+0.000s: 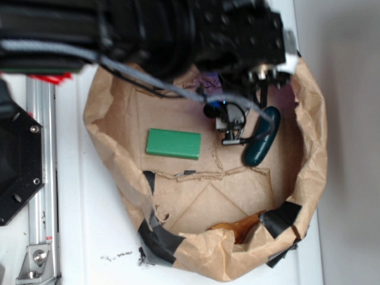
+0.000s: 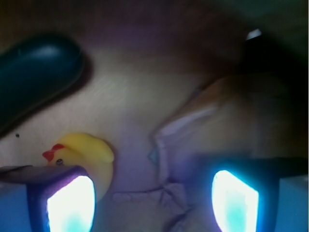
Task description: Grab the yellow duck.
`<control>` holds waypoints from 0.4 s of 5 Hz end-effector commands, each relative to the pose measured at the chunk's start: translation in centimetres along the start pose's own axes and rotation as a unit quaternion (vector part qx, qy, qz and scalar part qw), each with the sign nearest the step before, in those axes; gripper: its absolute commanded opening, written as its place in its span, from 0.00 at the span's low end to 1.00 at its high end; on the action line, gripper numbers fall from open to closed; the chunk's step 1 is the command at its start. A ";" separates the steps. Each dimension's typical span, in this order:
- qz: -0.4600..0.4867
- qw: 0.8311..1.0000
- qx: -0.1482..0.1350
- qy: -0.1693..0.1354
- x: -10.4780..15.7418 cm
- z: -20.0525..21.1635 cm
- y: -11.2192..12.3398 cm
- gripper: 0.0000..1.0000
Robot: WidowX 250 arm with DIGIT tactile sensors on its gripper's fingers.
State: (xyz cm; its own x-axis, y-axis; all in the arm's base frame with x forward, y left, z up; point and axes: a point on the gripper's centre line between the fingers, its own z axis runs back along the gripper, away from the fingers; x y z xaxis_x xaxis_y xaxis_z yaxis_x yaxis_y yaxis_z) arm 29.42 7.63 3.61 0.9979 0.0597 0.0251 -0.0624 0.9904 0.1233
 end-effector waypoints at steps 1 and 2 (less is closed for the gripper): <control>-0.071 0.997 -0.002 0.017 -3.1 -1.1 -5.2 1.00; -0.099 0.995 -0.001 -0.001 -3.2 -0.6 -6.8 1.00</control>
State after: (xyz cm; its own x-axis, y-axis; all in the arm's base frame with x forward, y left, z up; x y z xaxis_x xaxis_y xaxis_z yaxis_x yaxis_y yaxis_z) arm 26.78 1.99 1.72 0.9949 -0.1005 -0.0129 0.1013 0.9873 0.1224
